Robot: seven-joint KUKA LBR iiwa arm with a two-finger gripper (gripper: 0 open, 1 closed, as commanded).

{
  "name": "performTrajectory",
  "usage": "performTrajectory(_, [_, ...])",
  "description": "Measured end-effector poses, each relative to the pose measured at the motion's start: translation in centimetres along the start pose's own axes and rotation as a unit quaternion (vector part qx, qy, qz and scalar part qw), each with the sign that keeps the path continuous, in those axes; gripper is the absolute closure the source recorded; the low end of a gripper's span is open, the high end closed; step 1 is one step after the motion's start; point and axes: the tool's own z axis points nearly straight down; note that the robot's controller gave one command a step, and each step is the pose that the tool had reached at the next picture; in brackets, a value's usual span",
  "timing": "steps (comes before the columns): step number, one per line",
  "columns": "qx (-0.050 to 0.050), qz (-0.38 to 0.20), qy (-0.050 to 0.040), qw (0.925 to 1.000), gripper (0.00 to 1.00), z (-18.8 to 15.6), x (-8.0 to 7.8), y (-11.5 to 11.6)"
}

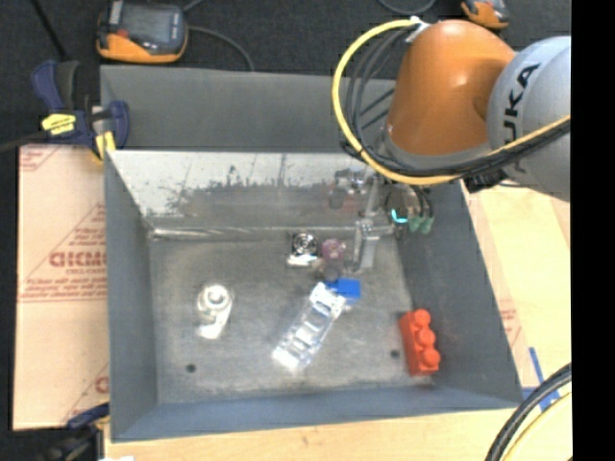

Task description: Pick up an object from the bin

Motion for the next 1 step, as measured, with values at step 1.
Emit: performTrajectory(1, [0.0, -0.088, 0.0043, 0.9961, 0.0, 10.44, 2.46, -5.32])
